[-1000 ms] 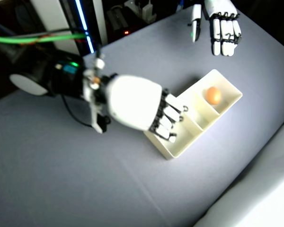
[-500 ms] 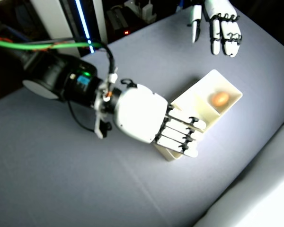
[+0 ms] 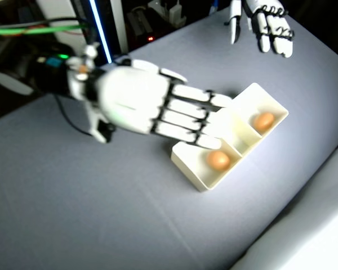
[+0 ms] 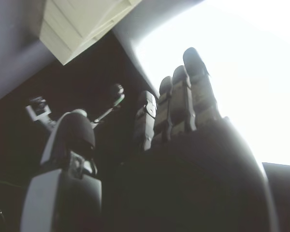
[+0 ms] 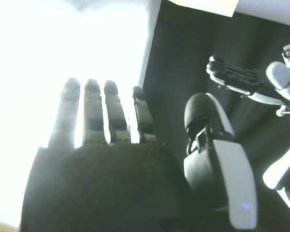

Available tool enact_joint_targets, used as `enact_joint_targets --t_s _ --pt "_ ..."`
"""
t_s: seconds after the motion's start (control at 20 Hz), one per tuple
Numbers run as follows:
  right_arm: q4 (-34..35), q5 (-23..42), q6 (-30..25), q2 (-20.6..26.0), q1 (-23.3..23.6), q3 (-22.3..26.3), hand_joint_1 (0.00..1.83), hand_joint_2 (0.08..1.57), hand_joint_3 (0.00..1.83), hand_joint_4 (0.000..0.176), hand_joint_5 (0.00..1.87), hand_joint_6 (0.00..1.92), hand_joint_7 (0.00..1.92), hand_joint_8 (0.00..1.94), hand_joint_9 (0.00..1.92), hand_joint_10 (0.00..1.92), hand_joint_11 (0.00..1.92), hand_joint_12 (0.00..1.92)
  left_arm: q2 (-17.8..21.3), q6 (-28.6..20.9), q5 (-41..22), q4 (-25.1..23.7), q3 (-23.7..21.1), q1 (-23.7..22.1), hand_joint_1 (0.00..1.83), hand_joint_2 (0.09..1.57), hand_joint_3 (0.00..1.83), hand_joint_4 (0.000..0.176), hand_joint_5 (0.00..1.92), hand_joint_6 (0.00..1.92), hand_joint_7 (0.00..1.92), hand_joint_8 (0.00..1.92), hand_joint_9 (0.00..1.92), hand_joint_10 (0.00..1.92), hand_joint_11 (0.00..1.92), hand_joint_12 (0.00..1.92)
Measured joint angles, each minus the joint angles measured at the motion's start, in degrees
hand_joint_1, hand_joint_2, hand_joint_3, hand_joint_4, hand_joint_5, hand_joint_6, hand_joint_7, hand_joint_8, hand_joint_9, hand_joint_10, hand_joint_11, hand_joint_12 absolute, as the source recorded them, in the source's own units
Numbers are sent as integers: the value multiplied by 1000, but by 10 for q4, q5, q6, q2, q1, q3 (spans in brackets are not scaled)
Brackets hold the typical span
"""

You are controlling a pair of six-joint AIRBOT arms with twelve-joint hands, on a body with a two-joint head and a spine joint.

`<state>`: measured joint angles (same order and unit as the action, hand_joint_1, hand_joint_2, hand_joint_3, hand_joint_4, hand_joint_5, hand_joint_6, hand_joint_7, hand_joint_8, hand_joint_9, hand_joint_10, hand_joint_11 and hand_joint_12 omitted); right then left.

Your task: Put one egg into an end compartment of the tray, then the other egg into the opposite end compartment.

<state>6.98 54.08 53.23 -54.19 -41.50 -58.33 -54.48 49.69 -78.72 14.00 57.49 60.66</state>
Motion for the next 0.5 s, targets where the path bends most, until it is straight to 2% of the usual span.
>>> enact_joint_targets --t_s 0.05,0.1,0.2,0.25,0.35,0.4,0.45,0.5 --pt "-1 23 0 11 -13 10 64 1374 3 96 0 0 0 0 0 0 0 6 2 0 -8 2 -3 5 212 1347 0 101 0 0 0 0 0 0 0 0" --pt "9 63 0 23 -39 25 38 1381 6 104 0 0 0 0 0 0 0 0 7 0 -16 3 -4 11 145 1331 0 107 0 0 0 0 0 0 0 0" --pt "22 106 0 42 -77 47 9 1350 0 109 0 0 0 0 0 0 0 0 9 -1 -38 16 -9 17 25 1308 0 86 0 0 0 0 0 0 0 0" --pt "29 130 -1 53 -96 59 4 1342 0 101 0 0 0 0 0 0 0 0 12 -1 -45 15 -12 18 34 1287 0 67 0 0 0 0 0 0 0 0" --pt "30 173 -3 68 -116 75 62 1362 0 95 0 0 0 0 0 0 0 0 19 0 -70 10 -17 23 40 1253 0 100 0 0 0 0 0 0 0 0" --pt "30 192 -3 73 -122 79 69 1359 0 68 0 0 0 0 0 0 0 0 20 -1 -82 10 -19 27 18 1242 0 128 0 0 0 0 0 0 0 0" --pt "28 214 -3 81 -129 85 16 1369 2 48 0 0 0 0 0 0 0 0 24 -1 -93 9 -21 31 14 1250 0 127 0 0 0 0 0 0 0 0" --pt "29 227 -3 84 -133 89 16 1369 2 48 0 0 0 0 0 0 0 0 26 -1 -99 11 -25 33 14 1250 0 127 0 0 0 0 0 0 0 0"
